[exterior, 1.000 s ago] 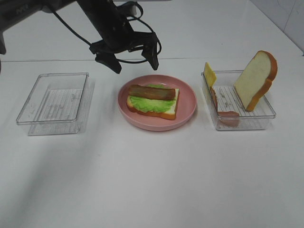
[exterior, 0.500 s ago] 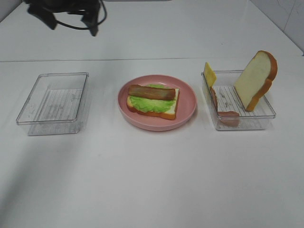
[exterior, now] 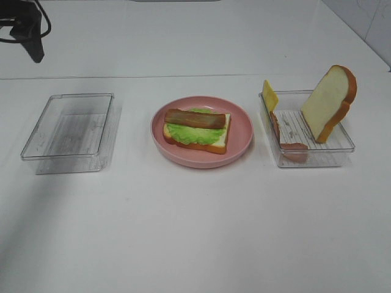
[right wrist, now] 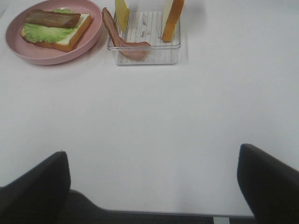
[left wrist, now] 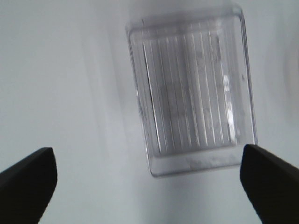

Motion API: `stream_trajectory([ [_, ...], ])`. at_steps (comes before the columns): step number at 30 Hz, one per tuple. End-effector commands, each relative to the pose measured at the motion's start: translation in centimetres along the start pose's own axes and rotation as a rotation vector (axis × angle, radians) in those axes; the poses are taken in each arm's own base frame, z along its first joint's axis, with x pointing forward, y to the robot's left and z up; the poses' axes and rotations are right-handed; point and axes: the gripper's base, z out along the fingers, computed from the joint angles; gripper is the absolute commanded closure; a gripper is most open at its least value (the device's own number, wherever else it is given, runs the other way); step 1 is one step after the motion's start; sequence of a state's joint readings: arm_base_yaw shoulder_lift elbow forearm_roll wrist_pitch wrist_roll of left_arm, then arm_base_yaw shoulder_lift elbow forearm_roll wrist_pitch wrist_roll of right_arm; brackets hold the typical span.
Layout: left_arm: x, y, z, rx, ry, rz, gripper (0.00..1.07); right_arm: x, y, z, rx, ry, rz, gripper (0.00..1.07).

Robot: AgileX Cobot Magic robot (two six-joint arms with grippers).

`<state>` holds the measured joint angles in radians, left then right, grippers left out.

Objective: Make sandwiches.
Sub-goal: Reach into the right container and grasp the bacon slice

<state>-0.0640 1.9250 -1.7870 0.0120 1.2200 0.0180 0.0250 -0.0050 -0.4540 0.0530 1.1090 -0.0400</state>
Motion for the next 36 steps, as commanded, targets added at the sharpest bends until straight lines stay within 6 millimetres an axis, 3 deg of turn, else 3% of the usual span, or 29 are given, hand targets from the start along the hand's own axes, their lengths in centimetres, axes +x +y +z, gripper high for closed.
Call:
stream_trajectory([
  [1, 3.1, -0.8, -1.9, 0.017, 0.038, 0.014, 0.06, 0.2, 0.0, -0.2, 0.001, -0.024, -0.005, 0.13],
  [3, 6.8, -1.1, -3.3, 0.024, 0.002, 0.008, 0.06, 0.2, 0.0, -0.2, 0.001, -0.024, -0.005, 0.13],
  [4, 6.8, -1.1, -3.3, 0.024, 0.002, 0.008, 0.06, 0.2, 0.0, -0.2, 0.001, -0.024, -0.005, 0.13],
  [5, 9.5, -1.1, -4.6, 0.026, -0.033, -0.007, 0.06, 0.2, 0.0, -0.2, 0.001, -0.024, -0.005, 0.13],
  [6, 9.5, -1.1, -4.6, 0.026, -0.033, -0.007, 0.06, 0.2, 0.0, -0.2, 0.001, -0.024, -0.005, 0.13],
  [7, 12.6, -1.1, -6.3, 0.029, -0.081, -0.013, 0.06, 0.2, 0.0, -0.2, 0.001, -0.024, -0.005, 0.13],
  [8, 14.1, -1.1, -6.5, 0.028, -0.086, -0.011, 0.06, 0.2, 0.0, -0.2, 0.001, -0.024, -0.005, 0.13],
  [9, 14.1, -1.1, -6.5, 0.028, -0.086, -0.011, 0.06, 0.2, 0.0, -0.2, 0.001, -0.024, -0.005, 0.13],
  [10, 17.4, -1.0, -7.5, 0.026, -0.124, -0.011, 0.06, 0.2, 0.0, -0.2, 0.001, -0.024, -0.005, 0.13],
  [11, 17.4, -1.0, -7.5, 0.026, -0.124, -0.011, 0.06, 0.2, 0.0, -0.2, 0.001, -0.024, -0.005, 0.13],
  [12, 20.3, -1.0, -8.2, 0.026, -0.153, -0.011, 0.06, 0.2, 0.0, -0.2, 0.001, -0.024, -0.005, 0.13],
  [13, 21.7, -1.0, -8.8, 0.026, -0.181, -0.011, 0.06, 0.2, 0.0, -0.2, 0.001, -0.024, -0.005, 0.13],
  [14, 21.7, -1.0, -8.8, 0.026, -0.181, -0.011, 0.06, 0.2, 0.0, -0.2, 0.001, -0.024, -0.005, 0.13],
  [16, 27.2, -1.0, -9.5, 0.026, -0.28, -0.003, 0.06, 0.2, 0.0, -0.2, 0.001, -0.024, -0.005, 0.13],
  [19, 28.3, -0.9, -9.5, 0.019, -0.303, 0.0, 0.06, 0.2, 0.0, -0.2, 0.001, -0.024, -0.005, 0.13],
  [20, 30.8, -1.0, -9.9, 0.028, -0.383, -0.01, 0.06, 0.2, 0.0, -0.2, 0.001, -0.024, -0.005, 0.13],
  [22, 31.7, -1.0, -10.1, 0.034, -0.416, -0.012, 0.06, 0.2, 0.0, -0.2, 0.001, -0.024, -0.005, 0.13],
  [24, 35.5, -1.2, -10.5, 0.058, -0.568, -0.018, 0.06, 0.2, 0.0, -0.2, 0.001, -0.024, -0.005, 0.13],
  [27, 36.2, -1.2, -10.5, 0.065, -0.593, -0.014, 0.06, 0.2, 0.0, -0.2, 0.001, -0.024, -0.005, 0.13],
  [32, 39.9, -1.4, -11.0, 0.089, -0.769, -0.013, 0.06, 0.2, 0.0, -0.2, 0.001, -0.024, -0.005, 0.13],
  [36, 41.1, -1.4, -11.0, 0.089, -0.834, -0.007, 0.06, 0.2, 0.0, -0.2, 0.001, -0.024, -0.005, 0.13],
])
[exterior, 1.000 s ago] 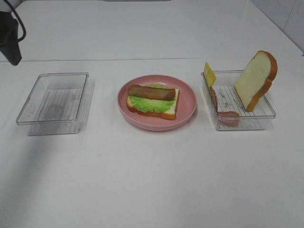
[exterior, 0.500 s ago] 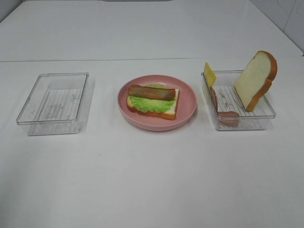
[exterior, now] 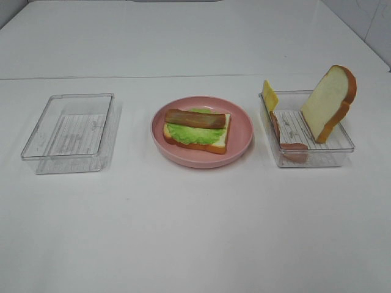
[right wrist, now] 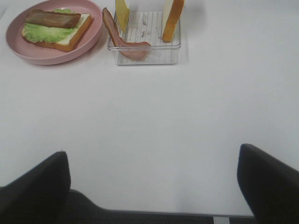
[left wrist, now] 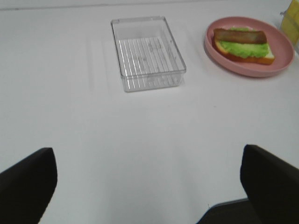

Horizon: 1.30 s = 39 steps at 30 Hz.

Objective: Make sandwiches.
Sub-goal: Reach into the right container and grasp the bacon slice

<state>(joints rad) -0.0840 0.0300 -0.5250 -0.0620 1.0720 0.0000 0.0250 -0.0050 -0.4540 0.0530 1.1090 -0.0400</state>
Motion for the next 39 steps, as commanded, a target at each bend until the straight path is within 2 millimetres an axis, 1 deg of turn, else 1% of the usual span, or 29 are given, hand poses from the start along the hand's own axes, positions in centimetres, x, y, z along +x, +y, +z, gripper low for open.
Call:
stream_trajectory([
  [1, 0.6, -0.1, -0.5, 0.018, -0.044, 0.007, 0.06, 0.2, 0.0, -0.2, 0.001, -0.024, -0.005, 0.13],
  [14, 0.6, -0.2, -0.5, 0.021, -0.047, 0.012, 0.06, 0.1, 0.0, -0.2, 0.0, -0.022, -0.005, 0.13],
  [17, 0.6, -0.2, -0.5, -0.019, -0.05, -0.008, 0.06, 0.1, 0.0, -0.2, 0.0, -0.022, -0.005, 0.13],
  [18, 0.6, -0.3, -0.5, -0.079, -0.054, -0.039, 0.06, 0.1, 0.0, -0.2, 0.0, -0.022, -0.005, 0.13],
  [19, 0.6, -0.3, -0.5, -0.079, -0.054, -0.039, 0.06, 0.1, 0.0, -0.2, 0.0, -0.022, -0.005, 0.13],
  [20, 0.6, -0.4, -0.5, -0.126, -0.058, -0.063, 0.06, 0.1, 0.0, -0.2, 0.0, -0.022, -0.005, 0.13],
  [30, 0.6, -0.4, -0.5, -0.134, -0.059, -0.065, 0.06, -0.1, 0.0, 0.0, 0.0, -0.004, -0.004, 0.13],
  [32, 0.6, -0.4, -0.5, -0.134, -0.059, -0.065, 0.06, -1.0, 0.0, 0.6, -0.001, 0.069, -0.001, 0.13],
  [33, 0.6, -0.4, -0.5, -0.134, -0.059, -0.065, 0.06, -1.0, 0.0, 0.6, -0.001, 0.069, -0.001, 0.13],
  [34, 0.6, -0.4, -0.5, -0.134, -0.059, -0.065, 0.06, -2.0, -0.1, 1.2, -0.004, 0.133, 0.003, 0.13],
  [35, 0.6, -0.4, -0.5, -0.134, -0.059, -0.065, 0.06, -2.0, -0.1, 1.2, -0.004, 0.133, 0.003, 0.13],
  [36, 0.6, -0.4, -0.5, -0.134, -0.059, -0.065, 0.06, -3.3, -0.1, 1.9, -0.005, 0.213, 0.003, 0.13],
  [37, 0.6, -0.4, -0.5, -0.134, -0.059, -0.065, 0.06, -3.9, -0.2, 2.2, -0.006, 0.25, 0.003, 0.13],
  [38, 0.6, -0.4, -0.5, -0.134, -0.059, -0.065, 0.06, -3.9, -0.2, 2.2, -0.006, 0.25, 0.003, 0.13],
  [39, 0.6, -0.4, -0.5, -0.134, -0.059, -0.065, 0.06, -5.5, -0.2, 3.0, -0.009, 0.337, 0.005, 0.13],
])
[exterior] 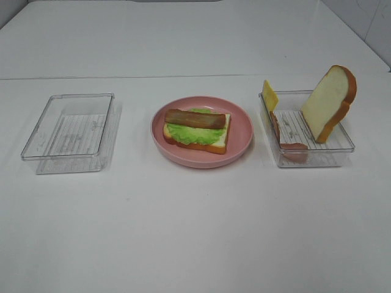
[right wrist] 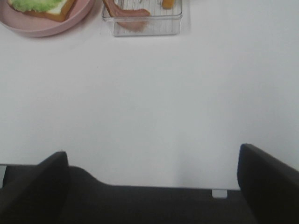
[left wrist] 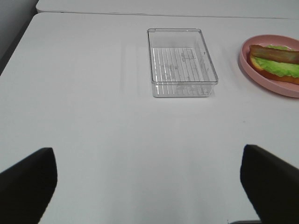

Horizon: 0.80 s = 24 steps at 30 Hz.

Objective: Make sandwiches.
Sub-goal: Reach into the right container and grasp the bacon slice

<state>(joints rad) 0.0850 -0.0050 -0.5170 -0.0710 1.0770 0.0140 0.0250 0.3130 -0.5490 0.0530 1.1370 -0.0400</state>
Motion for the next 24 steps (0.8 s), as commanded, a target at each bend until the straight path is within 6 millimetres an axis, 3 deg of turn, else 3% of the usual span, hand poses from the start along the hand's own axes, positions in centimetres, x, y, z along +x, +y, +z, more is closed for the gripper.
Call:
stream_trajectory([
  [1, 0.1, -0.1, -0.3, 0.008, -0.028, -0.001, 0.06, -2.8, -0.1, 0.7, -0.004, 0.127, -0.005, 0.13],
  [2, 0.1, -0.1, -0.3, 0.008, -0.028, -0.001, 0.06, -2.8, -0.1, 0.7, -0.004, 0.127, -0.005, 0.13],
  [4, 0.1, -0.1, -0.3, 0.008, -0.028, -0.001, 0.06, -5.8, -0.2, 1.9, -0.007, 0.212, 0.0, 0.13],
  [5, 0.1, -0.1, -0.3, 0.008, -0.028, -0.001, 0.06, -5.8, -0.2, 1.9, -0.007, 0.212, 0.0, 0.13],
  [7, 0.1, -0.1, -0.3, 0.008, -0.028, -0.001, 0.06, -8.8, -0.3, 3.5, -0.008, 0.279, 0.005, 0.13],
  [8, 0.1, -0.1, -0.3, 0.008, -0.028, -0.001, 0.06, -8.8, -0.3, 3.5, -0.008, 0.279, 0.005, 0.13],
  [10, 0.1, -0.1, -0.3, 0.008, -0.028, -0.001, 0.06, -11.5, -0.5, 5.7, -0.009, 0.348, 0.01, 0.13],
  [11, 0.1, -0.1, -0.3, 0.008, -0.028, -0.001, 0.06, -11.5, -0.5, 5.7, -0.009, 0.348, 0.01, 0.13],
  [12, 0.1, -0.1, -0.3, 0.008, -0.028, -0.001, 0.06, -13.2, -0.4, 7.6, -0.022, 0.387, 0.019, 0.13],
  [14, 0.1, -0.1, -0.3, 0.008, -0.028, -0.001, 0.06, -13.9, -0.4, 8.3, -0.033, 0.389, 0.025, 0.13],
  [15, 0.1, -0.1, -0.3, 0.008, -0.028, -0.001, 0.06, -15.3, 0.2, 10.1, -0.074, 0.393, 0.031, 0.13],
  [17, 0.1, -0.1, -0.3, 0.008, -0.028, -0.001, 0.06, -16.0, 0.6, 10.7, -0.091, 0.377, 0.026, 0.13],
  [19, 0.1, -0.1, -0.3, 0.008, -0.028, -0.001, 0.06, -18.0, 3.4, 14.0, -0.134, 0.391, -0.012, 0.13],
  [22, 0.1, -0.1, -0.3, 0.008, -0.028, -0.001, 0.06, -18.4, 4.3, 14.9, -0.142, 0.403, -0.021, 0.13],
  [24, 0.1, -0.1, -0.3, 0.008, -0.028, -0.001, 0.06, -19.2, 6.1, 17.5, -0.159, 0.435, -0.044, 0.13],
])
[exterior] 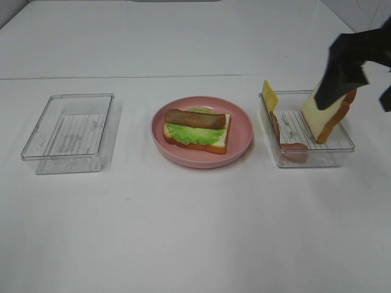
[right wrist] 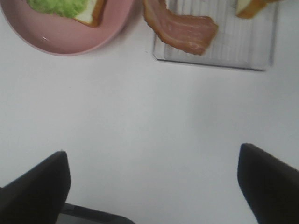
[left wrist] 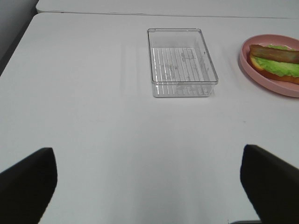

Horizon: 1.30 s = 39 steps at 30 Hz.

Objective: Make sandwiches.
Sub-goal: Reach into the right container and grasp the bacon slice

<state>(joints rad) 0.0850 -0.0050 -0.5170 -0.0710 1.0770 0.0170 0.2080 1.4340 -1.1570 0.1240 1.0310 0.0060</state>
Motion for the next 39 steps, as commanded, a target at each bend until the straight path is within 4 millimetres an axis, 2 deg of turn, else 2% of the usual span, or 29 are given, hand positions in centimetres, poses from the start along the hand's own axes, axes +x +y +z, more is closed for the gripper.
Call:
stream_trajectory([
  [1, 0.1, -0.1, -0.3, 0.008, -0.028, -0.004, 0.06, -1.5, 1.2, 1.8, -0.015, 0.017, -0.008, 0.13],
  [3, 0.1, -0.1, -0.3, 0.008, -0.028, -0.004, 0.06, -3.9, 2.3, 4.6, -0.02, 0.038, -0.035, 0.13],
  [4, 0.1, -0.1, -0.3, 0.008, -0.028, -0.004, 0.06, -3.9, 2.3, 4.6, -0.02, 0.038, -0.035, 0.13],
  [6, 0.1, -0.1, -0.3, 0.008, -0.028, -0.004, 0.06, -5.6, 2.4, 6.5, -0.02, 0.052, -0.037, 0.13],
  [7, 0.1, -0.1, -0.3, 0.008, -0.028, -0.004, 0.06, -5.6, 2.4, 6.5, -0.02, 0.052, -0.037, 0.13],
  [9, 0.1, -0.1, -0.3, 0.008, -0.028, -0.004, 0.06, -7.0, 2.4, 8.2, -0.019, 0.064, -0.062, 0.13],
  [12, 0.1, -0.1, -0.3, 0.008, -0.028, -0.004, 0.06, -7.5, 2.4, 8.8, -0.018, 0.067, -0.061, 0.13],
  [14, 0.1, -0.1, -0.3, 0.008, -0.028, -0.004, 0.06, -9.1, 2.5, 10.6, -0.018, 0.074, -0.061, 0.13],
  [16, 0.1, -0.1, -0.3, 0.008, -0.028, -0.004, 0.06, -9.4, 2.5, 11.1, -0.018, 0.077, -0.067, 0.13],
  [17, 0.1, -0.1, -0.3, 0.008, -0.028, -0.004, 0.06, -10.0, 2.5, 11.9, -0.018, 0.082, -0.078, 0.13],
  [19, 0.1, -0.1, -0.3, 0.008, -0.028, -0.004, 0.06, -10.2, 2.5, 12.4, -0.018, 0.09, -0.08, 0.13],
  [20, 0.1, -0.1, -0.3, 0.008, -0.028, -0.004, 0.06, -10.3, 2.4, 13.3, -0.016, 0.109, -0.08, 0.13],
  [23, 0.1, -0.1, -0.3, 0.008, -0.028, -0.004, 0.06, -10.2, 2.3, 13.8, -0.015, 0.118, -0.077, 0.13],
  [25, 0.1, -0.1, -0.3, 0.008, -0.028, -0.004, 0.06, -9.9, 2.0, 15.7, 0.006, 0.161, -0.086, 0.13],
  [26, 0.1, -0.1, -0.3, 0.008, -0.028, -0.004, 0.06, -9.9, 2.0, 15.7, 0.006, 0.161, -0.086, 0.13],
  [27, 0.1, -0.1, -0.3, 0.008, -0.028, -0.004, 0.06, -9.7, 1.8, 16.6, 0.019, 0.182, -0.093, 0.13],
  [33, 0.1, -0.1, -0.3, 0.008, -0.028, -0.004, 0.06, -9.4, 1.3, 18.3, 0.04, 0.217, -0.102, 0.13],
  [39, 0.1, -0.1, -0.3, 0.008, -0.028, -0.004, 0.06, -9.3, 1.2, 19.1, 0.049, 0.221, -0.108, 0.15],
])
